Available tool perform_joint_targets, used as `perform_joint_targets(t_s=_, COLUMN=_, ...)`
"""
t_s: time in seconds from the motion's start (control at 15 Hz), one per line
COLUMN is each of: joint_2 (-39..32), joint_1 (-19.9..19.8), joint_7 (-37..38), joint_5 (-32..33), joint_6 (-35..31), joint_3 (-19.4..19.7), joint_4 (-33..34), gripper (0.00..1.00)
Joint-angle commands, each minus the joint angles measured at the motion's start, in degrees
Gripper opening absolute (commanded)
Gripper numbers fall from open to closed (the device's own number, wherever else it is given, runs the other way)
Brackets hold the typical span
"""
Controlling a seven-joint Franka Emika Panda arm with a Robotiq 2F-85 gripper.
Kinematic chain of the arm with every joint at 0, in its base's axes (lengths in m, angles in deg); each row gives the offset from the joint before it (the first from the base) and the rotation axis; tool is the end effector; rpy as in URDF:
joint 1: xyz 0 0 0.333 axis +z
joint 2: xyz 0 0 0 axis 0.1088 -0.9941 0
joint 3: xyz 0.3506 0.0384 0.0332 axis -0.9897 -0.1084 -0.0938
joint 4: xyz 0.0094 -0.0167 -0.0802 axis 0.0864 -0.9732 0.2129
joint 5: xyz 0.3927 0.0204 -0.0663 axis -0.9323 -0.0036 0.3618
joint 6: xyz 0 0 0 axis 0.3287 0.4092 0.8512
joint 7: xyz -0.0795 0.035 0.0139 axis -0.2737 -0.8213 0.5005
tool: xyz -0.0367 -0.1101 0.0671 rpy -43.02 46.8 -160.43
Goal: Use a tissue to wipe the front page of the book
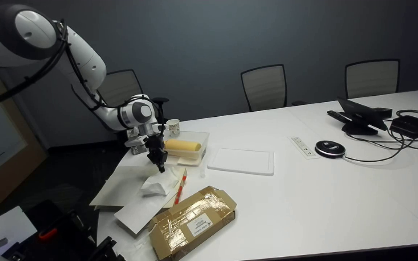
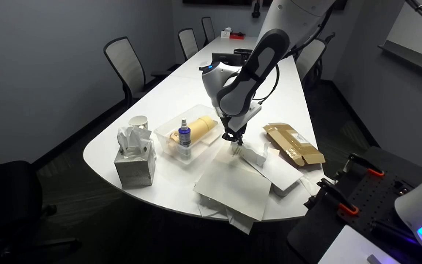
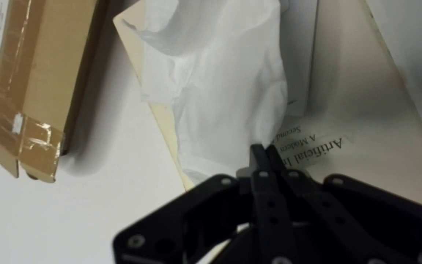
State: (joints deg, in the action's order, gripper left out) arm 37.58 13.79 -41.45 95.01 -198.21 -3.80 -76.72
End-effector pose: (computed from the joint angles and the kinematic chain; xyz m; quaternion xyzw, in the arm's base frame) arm 0.6155 0.1157 0.0659 0.9795 -0.0026 -0.0903 0.1800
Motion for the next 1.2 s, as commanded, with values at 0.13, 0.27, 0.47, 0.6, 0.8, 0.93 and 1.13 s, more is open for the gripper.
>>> perform_joint_targets(t_s=0.13, joint_2=-1.1, joint_1=1.1, joint_7=1.3, joint_5=2.0, joint_6=-3.0, joint_3=-0.5, joint_4=2.9, gripper=0.00)
perform_joint_targets(t_s=0.27, joint_2=-0.1, joint_1=0.2, joint_7=-0.5, joint_5=0.7, joint_6=-6.5, joint_3=-2.2, joint_4=2.0, gripper=0.00)
perform_joint_targets(t_s=0.47, joint_2=1.1, joint_1=-1.1, joint_7=-3.7, joint_5=-1.4, joint_6=-11.3, joint_3=-5.1, joint_4=0.0, gripper=0.00)
perform_joint_targets(t_s=0.6, joint_2=1.9, joint_1=-2.2, joint_7=-6.2, joint_5=-3.4, joint_6=-13.6, joint_3=-7.4, joint_4=-1.7, gripper=0.00)
perform_joint_targets(t_s=0.8, joint_2=3.3, joint_1=-4.6, joint_7=-10.6, joint_5=-7.9, joint_6=-15.5, joint_3=-11.5, joint_4=-5.5, gripper=0.00)
perform_joint_targets(t_s=0.93, joint_2=4.5, joint_1=-6.1, joint_7=-12.9, joint_5=-10.8, joint_6=-16.0, joint_3=-13.9, joint_4=-8.3, gripper=0.00)
perform_joint_targets(t_s=1.13, joint_2=7.0, joint_1=-7.9, joint_7=-15.1, joint_5=-14.8, joint_6=-16.2, joint_3=-16.5, joint_4=-12.9, gripper=0.00)
